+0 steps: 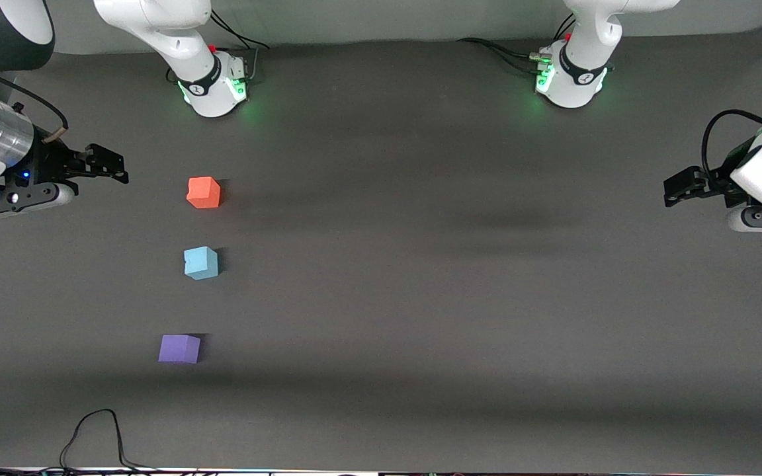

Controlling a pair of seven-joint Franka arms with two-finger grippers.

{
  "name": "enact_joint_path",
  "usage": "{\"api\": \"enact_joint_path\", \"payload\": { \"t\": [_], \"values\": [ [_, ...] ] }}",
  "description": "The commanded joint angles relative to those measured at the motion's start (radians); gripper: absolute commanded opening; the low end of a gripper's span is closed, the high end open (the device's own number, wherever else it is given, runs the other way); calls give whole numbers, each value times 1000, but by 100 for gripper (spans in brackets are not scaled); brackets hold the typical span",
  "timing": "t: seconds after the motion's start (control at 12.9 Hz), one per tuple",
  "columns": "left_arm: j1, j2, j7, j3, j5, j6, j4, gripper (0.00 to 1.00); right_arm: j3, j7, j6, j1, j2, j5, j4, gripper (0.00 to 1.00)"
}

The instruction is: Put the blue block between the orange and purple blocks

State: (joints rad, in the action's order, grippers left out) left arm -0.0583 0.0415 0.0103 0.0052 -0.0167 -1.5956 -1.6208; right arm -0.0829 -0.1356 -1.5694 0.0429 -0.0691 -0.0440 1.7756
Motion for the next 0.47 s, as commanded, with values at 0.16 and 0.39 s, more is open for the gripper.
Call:
{"api": "enact_joint_path", "payload": {
  "t": [0.16,0.39],
  "values": [
    [-9,-5,0,6,3,-4,-4,100,2,19,-12,9,-25,-20,18,100],
    [-23,1,2,6,-15,8,9,100,8,19,-12,8,-26,-34,19,100]
  ]
}}
